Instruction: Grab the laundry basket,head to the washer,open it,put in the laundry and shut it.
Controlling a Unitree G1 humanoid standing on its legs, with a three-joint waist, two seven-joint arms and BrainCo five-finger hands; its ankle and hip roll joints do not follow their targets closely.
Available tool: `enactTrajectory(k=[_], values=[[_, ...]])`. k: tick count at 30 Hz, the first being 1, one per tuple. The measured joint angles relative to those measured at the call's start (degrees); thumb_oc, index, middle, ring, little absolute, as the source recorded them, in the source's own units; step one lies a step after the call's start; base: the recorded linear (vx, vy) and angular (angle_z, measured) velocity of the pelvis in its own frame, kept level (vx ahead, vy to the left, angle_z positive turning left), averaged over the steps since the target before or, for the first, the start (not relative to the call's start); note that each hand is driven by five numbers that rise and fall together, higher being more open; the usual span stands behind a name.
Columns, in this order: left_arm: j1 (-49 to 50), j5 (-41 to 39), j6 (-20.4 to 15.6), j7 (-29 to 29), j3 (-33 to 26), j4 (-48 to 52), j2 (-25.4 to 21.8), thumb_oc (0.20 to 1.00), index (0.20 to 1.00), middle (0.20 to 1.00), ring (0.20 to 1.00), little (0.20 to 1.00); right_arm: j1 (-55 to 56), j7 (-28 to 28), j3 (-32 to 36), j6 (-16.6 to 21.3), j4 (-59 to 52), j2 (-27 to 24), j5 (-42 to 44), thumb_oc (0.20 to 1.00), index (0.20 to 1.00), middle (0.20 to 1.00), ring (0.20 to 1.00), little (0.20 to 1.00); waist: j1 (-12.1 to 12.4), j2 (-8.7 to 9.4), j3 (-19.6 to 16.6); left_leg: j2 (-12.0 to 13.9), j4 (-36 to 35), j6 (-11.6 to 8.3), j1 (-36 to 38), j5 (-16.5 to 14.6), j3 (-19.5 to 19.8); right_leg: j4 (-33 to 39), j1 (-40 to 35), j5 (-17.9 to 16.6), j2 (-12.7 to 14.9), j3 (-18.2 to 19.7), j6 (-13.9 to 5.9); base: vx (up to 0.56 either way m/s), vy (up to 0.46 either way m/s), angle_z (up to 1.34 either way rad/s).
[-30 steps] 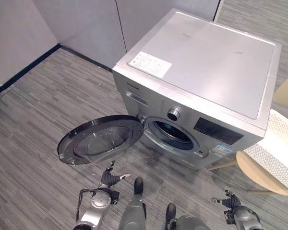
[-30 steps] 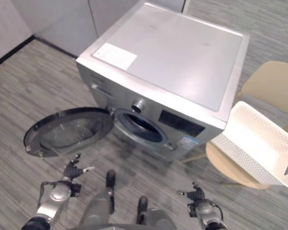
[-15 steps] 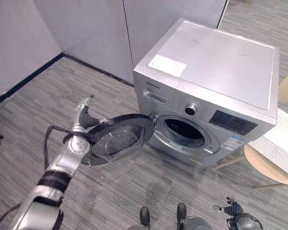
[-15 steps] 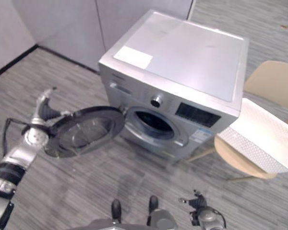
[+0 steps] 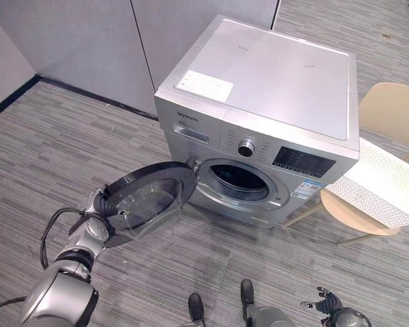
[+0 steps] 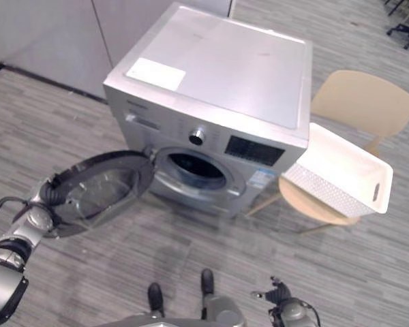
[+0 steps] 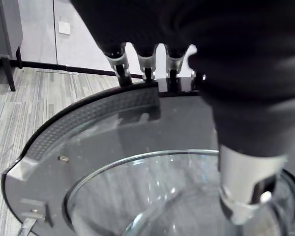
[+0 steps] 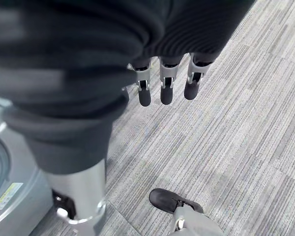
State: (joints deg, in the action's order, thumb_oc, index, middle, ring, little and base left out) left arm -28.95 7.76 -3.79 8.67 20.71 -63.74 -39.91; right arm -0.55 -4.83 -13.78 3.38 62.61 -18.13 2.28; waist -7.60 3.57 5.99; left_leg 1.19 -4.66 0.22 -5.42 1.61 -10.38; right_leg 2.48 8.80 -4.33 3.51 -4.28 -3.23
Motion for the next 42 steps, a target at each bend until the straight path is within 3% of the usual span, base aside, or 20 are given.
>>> enactTrajectory(k=[3, 5, 8, 10, 14, 15, 17, 18, 21, 25, 30, 35, 37, 42], values=[[4.8, -0.8, -0.3, 1.2, -4.0, 5.9, 4.1, 1.0, 1.0, 1.0, 1.0, 1.0, -0.1, 0.0, 0.0, 0.0, 0.1, 0.2, 0.0, 1.0, 1.0, 1.0, 1.0, 1.0, 0.7, -0.3, -0.2, 0.0, 0.0, 0.02, 0.4, 0.0, 0.1, 0.3, -0.5, 0.0, 0.0, 0.0, 0.0, 0.0, -0.042, 0.02], [11.6, -2.5, 0.2, 2.3, -7.4, 16.5, 6.4, 1.0, 1.0, 1.0, 1.0, 1.0, 0.4, -0.1, 0.8, -0.2, -0.4, 0.4, 0.0, 1.0, 1.0, 1.0, 1.0, 1.0, 1.6, -0.75, -0.5, -0.1, 0.0, 0.0, 0.9, 0.0, 0.2, 1.1, -1.6, -0.1, 0.2, -0.1, -0.12, 0.0, -0.067, 0.05], [20.3, -4.0, -0.1, 2.0, -7.8, 28.1, 11.6, 1.0, 1.0, 1.0, 1.0, 1.0, 0.6, -0.2, 2.1, -0.7, -1.1, 1.2, -0.1, 1.0, 1.0, 1.0, 1.0, 1.0, 3.5, -1.22, -0.6, -0.1, 0.0, 0.0, 1.0, 0.0, 0.4, 2.0, -2.3, -0.2, 0.2, -0.4, -0.29, 0.0, -0.12, 0.09], [28.7, -12.4, -1.0, -1.0, -7.5, 37.3, 18.0, 1.0, 1.0, 1.0, 1.0, 1.0, 0.7, -0.2, 2.2, -1.1, -3.6, 1.8, -0.1, 1.0, 1.0, 1.0, 1.0, 1.0, 4.0, -1.97, -0.5, 0.0, 0.0, 0.0, 2.0, 0.0, 1.6, 2.1, -3.7, -0.1, 0.1, -1.4, -0.28, 0.0, -0.121, 0.2], [30.7, -18.3, -1.1, -5.2, -1.6, 38.8, 21.9, 1.0, 1.0, 1.0, 1.0, 1.0, -0.3, -0.2, 2.6, -1.0, -5.3, 2.7, -0.1, 1.0, 1.0, 1.0, 1.0, 1.0, 4.6, -2.02, -0.3, 0.0, 0.0, -0.1, 2.4, -0.1, 1.5, 2.1, -3.9, 0.3, -0.1, -1.4, -0.23, -0.02, -0.112, 0.0], [29.8, -18.9, -0.2, -6.3, 3.0, 40.9, 22.1, 1.0, 1.0, 1.0, 1.0, 1.0, -0.5, -0.4, 2.5, -1.0, -6.1, 3.0, -0.1, 1.0, 1.0, 1.0, 1.0, 1.0, 3.8, -2.34, 0.0, 0.3, 0.0, -0.13, 2.2, 0.0, 0.9, 1.9, -3.1, 0.3, 0.0, -1.2, -0.32, -0.01, -0.077, -0.15], [25.8, -18.9, -0.4, -6.5, 5.6, 42.9, 23.1, 1.0, 1.0, 1.0, 1.0, 1.0, -0.6, -0.4, 2.1, -1.1, -6.4, 3.0, -0.1, 1.0, 1.0, 1.0, 1.0, 1.0, 3.1, -3.1, 0.5, 0.2, -0.1, -0.1, 1.5, -0.1, -0.3, 1.0, -1.9, 0.0, 0.0, 0.1, -0.56, 0.0, -0.056, -0.34], [21.5, -18.9, -0.7, -6.1, 5.6, 42.6, 24.4, 1.0, 1.0, 1.0, 1.0, 1.0, 0.1, -0.6, 2.0, -1.2, -6.4, 2.9, -0.1, 1.0, 1.0, 1.0, 1.0, 1.0, 1.3, -3.68, 1.4, 0.2, 0.0, 0.12, 1.4, 0.1, -1.3, 1.2, -1.3, -0.5, 0.1, 0.6, -0.75, 0.0, -0.038, -0.4], [11.6, -18.4, -1.0, -4.2, 6.4, 39.4, 24.3, 1.0, 1.0, 1.0, 1.0, 1.0, 1.2, -1.4, 1.1, -1.1, -6.3, 2.6, -0.1, 1.0, 1.0, 1.0, 1.0, 1.0, -0.7, -4.58, 2.1, 0.2, 0.0, 0.19, 0.5, 0.2, -3.2, 0.9, 0.9, -0.7, -0.1, 2.2, -0.98, 0.01, 0.004, -0.33], [-7.7, -13.8, -3.0, 2.1, 4.3, 16.0, 21.3, 1.0, 1.0, 1.0, 1.0, 1.0, 0.1, -2.0, -0.7, -1.1, -4.7, 0.9, -0.1, 1.0, 1.0, 1.0, 1.0, 1.0, -5.3, -6.17, 2.9, 0.1, -0.1, 0.45, -0.1, 0.0, -6.8, 2.1, 2.7, -2.6, -0.4, 5.7, -1.06, 0.01, 0.016, -0.58], [-10.2, -13.1, -3.6, 4.9, 3.0, 11.7, 18.8, 1.0, 1.0, 1.0, 1.0, 1.0, 0.3, -2.5, -0.6, -1.1, -3.5, -1.4, -0.1, 1.0, 1.0, 1.0, 1.0, 1.0, -6.2, -6.95, 2.9, 0.8, -0.2, 0.42, -0.4, -0.1, -7.7, 2.1, 3.9, -3.2, -1.3, 7.6, -0.43, 0.01, -0.016, -0.27], [-1.0, -13.4, -4.5, 4.0, 0.1, 20.2, 19.6, 1.0, 1.0, 1.0, 1.0, 1.0, 0.1, -2.6, 0.2, -0.6, -3.5, -1.3, 0.1, 1.0, 1.0, 1.0, 1.0, 1.0, -5.4, -7.21, 2.8, 1.7, -0.2, 0.31, 0.0, -0.1, -6.1, 2.1, 2.9, -3.1, -2.1, 6.6, -0.39, 0.0, -0.043, 0.08], [10.1, -14.3, -4.3, 2.4, -1.7, 25.8, 22.1, 1.0, 1.0, 1.0, 1.0, 1.0, 0.7, -2.5, 0.8, -0.6, -3.5, -0.8, 0.4, 1.0, 1.0, 1.0, 1.0, 1.0, -4.6, -7.24, 2.8, 2.1, -0.3, 0.11, 1.9, -0.3, -4.5, 2.1, 0.4, -2.5, -2.3, 5.6, 0.44, -0.02, -0.059, 0.29], [30.8, -14.5, -2.1, -1.3, -6.6, 30.2, 21.9, 1.0, 1.0, 1.0, 1.0, 1.0, 0.8, -2.6, 3.4, -0.7, -5.1, -1.1, 0.5, 1.0, 1.0, 1.0, 1.0, 1.0, -0.5, -7.23, 2.8, 2.4, -0.3, -0.68, 2.8, -0.6, -2.7, 2.1, -1.3, -1.8, -2.5, 3.7, 1.08, -0.02, -0.03, 0.21]])
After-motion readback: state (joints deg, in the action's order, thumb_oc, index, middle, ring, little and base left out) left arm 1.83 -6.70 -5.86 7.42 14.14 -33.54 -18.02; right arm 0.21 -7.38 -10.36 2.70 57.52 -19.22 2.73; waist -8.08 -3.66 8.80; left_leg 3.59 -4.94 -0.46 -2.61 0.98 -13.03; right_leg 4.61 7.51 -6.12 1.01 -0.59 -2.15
